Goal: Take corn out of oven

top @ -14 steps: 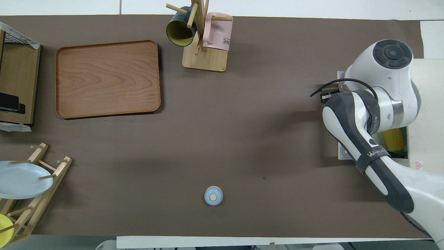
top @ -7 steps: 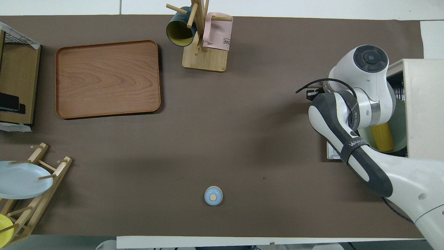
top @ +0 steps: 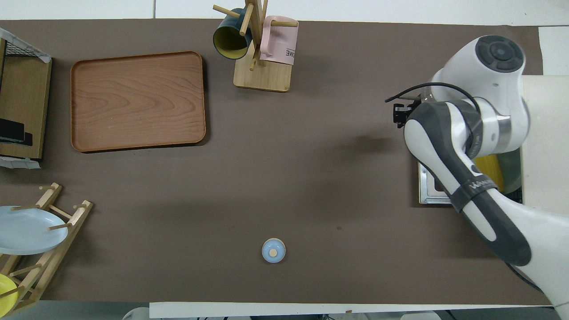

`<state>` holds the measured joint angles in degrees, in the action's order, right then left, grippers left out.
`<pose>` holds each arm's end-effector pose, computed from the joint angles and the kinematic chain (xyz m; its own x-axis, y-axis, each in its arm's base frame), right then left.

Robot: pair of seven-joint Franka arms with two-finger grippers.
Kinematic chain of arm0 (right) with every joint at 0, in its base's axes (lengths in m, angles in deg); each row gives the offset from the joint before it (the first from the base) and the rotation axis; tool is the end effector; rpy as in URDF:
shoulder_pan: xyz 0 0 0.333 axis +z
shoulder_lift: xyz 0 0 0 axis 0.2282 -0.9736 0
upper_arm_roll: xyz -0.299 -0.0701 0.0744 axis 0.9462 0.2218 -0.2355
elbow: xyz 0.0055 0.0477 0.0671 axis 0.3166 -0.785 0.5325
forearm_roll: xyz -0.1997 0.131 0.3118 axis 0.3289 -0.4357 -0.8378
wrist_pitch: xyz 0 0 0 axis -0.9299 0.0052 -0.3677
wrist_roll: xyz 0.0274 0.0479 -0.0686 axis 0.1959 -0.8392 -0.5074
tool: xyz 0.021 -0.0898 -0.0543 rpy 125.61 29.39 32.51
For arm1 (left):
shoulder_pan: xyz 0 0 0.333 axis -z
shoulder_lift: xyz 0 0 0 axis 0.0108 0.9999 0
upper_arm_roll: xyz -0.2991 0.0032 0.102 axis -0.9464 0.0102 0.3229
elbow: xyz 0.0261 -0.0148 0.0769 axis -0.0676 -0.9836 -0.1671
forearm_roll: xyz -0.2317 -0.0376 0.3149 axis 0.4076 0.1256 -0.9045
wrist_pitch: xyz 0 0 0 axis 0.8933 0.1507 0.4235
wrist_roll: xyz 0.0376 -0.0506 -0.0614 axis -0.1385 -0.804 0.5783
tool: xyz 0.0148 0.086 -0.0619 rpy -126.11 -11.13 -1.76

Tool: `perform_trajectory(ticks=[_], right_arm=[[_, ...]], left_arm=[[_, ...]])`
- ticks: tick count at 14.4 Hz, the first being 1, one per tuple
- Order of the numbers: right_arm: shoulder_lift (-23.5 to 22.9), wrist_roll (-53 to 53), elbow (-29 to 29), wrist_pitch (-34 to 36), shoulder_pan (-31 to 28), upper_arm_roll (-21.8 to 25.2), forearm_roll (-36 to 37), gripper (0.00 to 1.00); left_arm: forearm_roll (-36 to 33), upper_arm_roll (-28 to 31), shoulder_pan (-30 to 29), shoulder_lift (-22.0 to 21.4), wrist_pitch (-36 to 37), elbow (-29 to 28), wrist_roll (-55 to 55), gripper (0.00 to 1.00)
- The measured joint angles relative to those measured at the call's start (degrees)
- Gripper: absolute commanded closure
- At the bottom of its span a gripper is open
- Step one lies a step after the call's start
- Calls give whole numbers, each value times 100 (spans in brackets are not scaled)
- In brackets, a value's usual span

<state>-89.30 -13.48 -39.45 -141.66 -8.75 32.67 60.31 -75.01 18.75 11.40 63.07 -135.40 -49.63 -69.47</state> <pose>0.5996 0.0522 0.3971 0.9711 -0.2013 -0.1278 -0.1985 -0.9795 0.0346 0.5064 -0.0224 0.6380 0.9999 -0.0097 -0.0134 -0.0097 -1.0000 -0.0013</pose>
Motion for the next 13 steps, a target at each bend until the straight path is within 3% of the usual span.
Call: perform_trajectory(ticks=[2,4,13], right_arm=[[323,-15,-51,585,-310,12,-2,45],[480,-20,-245,702,-496,15,-3,46],[620,-698,-1147,-119,-647,23,472,55]], left_arm=[[0,0,0,0,0,0,0,0],[0,0,0,0,0,0,0,0],[0,0,0,0,0,0,0,0]])
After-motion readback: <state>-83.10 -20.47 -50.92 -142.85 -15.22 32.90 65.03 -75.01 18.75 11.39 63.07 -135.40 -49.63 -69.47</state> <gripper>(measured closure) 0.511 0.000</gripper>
